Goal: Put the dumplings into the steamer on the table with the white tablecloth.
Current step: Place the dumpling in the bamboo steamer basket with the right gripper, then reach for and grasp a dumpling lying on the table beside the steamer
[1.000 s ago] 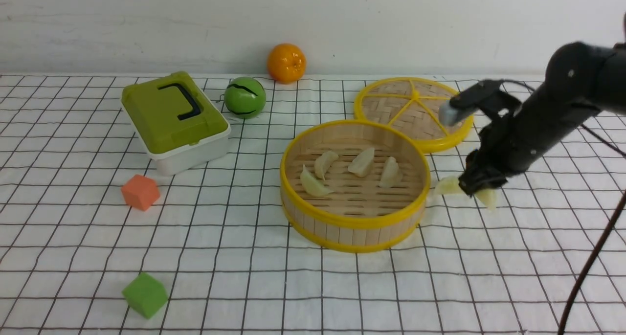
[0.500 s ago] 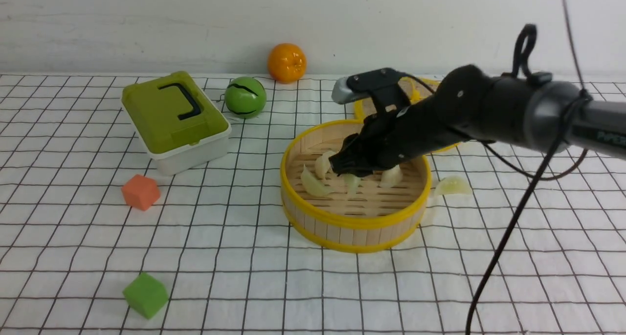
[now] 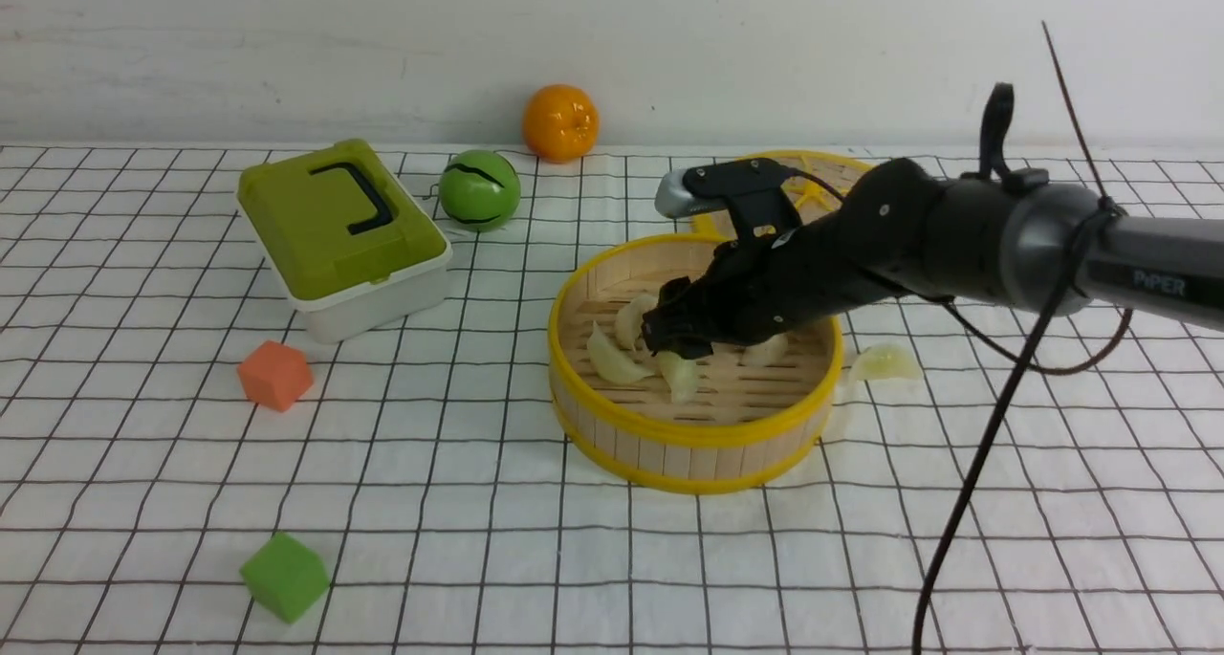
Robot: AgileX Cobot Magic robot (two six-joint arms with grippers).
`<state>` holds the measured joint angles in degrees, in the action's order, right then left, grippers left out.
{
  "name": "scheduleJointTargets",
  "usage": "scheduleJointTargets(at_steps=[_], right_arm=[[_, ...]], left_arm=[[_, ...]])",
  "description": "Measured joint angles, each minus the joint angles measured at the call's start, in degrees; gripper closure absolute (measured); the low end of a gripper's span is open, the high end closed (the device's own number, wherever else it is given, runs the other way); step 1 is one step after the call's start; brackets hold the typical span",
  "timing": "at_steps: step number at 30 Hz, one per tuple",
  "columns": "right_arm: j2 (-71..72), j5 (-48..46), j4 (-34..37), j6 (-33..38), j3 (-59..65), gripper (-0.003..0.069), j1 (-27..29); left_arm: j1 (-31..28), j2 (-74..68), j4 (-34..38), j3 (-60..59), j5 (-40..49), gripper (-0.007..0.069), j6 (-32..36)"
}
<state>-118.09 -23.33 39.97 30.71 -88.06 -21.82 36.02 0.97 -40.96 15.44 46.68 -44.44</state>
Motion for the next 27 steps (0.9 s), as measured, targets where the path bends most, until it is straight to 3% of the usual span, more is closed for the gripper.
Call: scheduleJointTargets(at_steps=[5,8,15,19,27], right_arm=[[6.5,-3.7,-2.0,0.0,0.0,0.0157,4.0],[9.5,-6.2,-7.2,0.0,0.0,0.0169,8.2],[5.6,-8.2,-14.0,0.9,0.1,0.0190,16.1],[0.4,-10.2,-14.6,7.6,0.5,0.0191,18.5],[-2.5,-10.4,-11.9,21.2,0.5,0.0193,17.6]], left_arm=[[0.0,0.0,0.0,0.0,0.0,0.0567,0.0],[0.0,0.0,0.0,0.0,0.0,0.0567,0.0],[0.0,0.0,0.0,0.0,0.0,0.0562,0.0],[0.0,0.0,0.0,0.0,0.0,0.0555,0.0],[0.0,0.0,0.0,0.0,0.1,0.0550,0.0]])
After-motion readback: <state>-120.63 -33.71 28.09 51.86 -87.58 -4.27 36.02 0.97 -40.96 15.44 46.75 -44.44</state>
